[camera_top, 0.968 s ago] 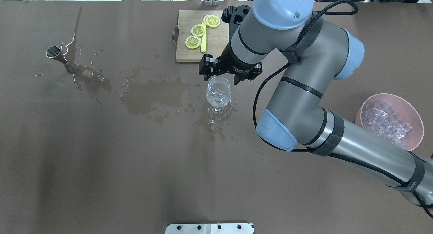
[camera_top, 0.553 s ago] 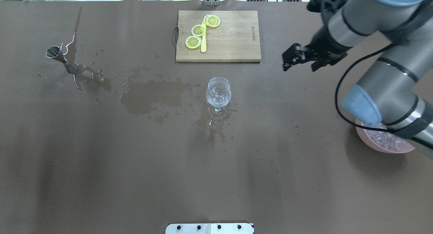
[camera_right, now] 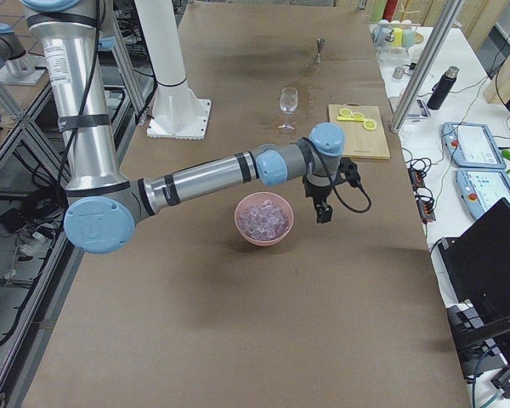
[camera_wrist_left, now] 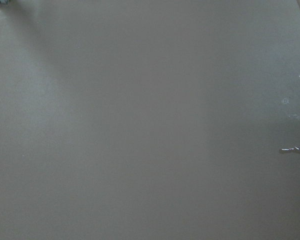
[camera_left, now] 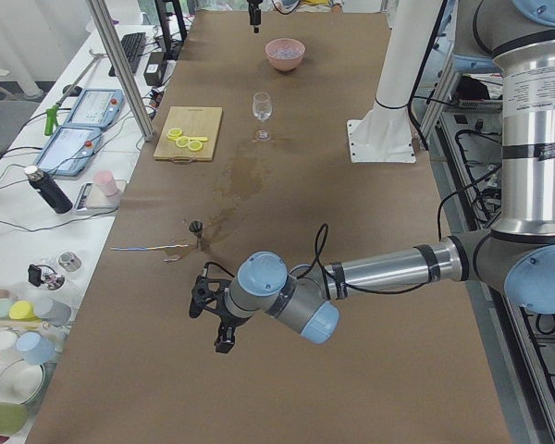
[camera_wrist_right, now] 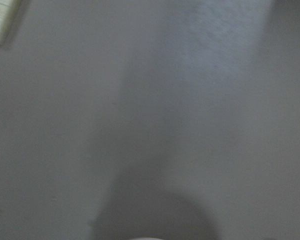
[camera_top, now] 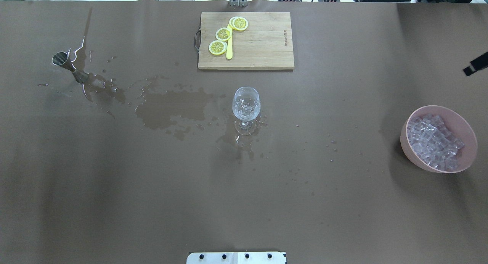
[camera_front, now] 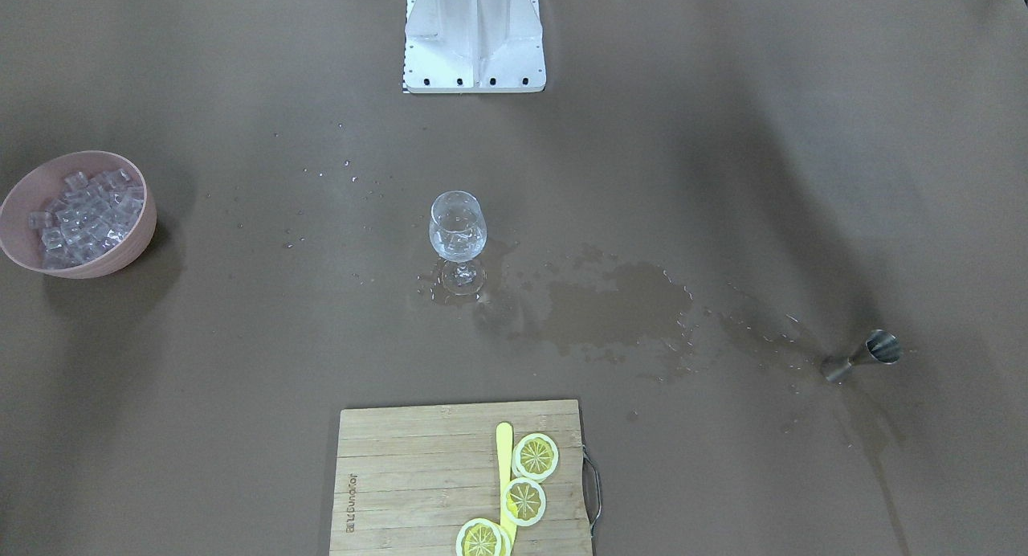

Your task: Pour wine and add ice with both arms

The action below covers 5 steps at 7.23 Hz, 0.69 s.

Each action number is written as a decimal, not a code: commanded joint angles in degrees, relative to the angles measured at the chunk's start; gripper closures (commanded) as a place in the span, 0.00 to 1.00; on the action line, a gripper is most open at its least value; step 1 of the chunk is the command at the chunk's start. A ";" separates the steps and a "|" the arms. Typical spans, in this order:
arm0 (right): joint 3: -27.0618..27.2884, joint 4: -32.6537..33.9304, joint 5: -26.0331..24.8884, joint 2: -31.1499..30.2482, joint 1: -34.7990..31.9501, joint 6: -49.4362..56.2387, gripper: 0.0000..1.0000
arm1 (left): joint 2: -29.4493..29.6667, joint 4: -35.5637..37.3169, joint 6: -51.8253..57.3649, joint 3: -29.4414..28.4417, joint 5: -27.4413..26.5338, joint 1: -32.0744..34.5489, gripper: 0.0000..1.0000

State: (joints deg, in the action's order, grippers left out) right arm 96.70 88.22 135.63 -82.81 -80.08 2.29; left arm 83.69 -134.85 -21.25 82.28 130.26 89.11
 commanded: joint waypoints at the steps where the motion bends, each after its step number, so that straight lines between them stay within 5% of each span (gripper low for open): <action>1: -6.52 -0.24 0.77 -3.48 -7.53 10.45 0.00 | -1.41 0.12 -0.02 0.51 0.52 -0.07 0.02; 5: -6.34 -9.90 -1.85 -10.44 -7.99 9.76 0.00 | -1.78 1.41 -4.56 1.21 5.50 -2.43 0.02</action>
State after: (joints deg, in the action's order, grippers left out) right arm 90.52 80.89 135.25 -92.03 -88.00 12.32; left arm 81.41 -135.54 -22.87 82.99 133.12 88.25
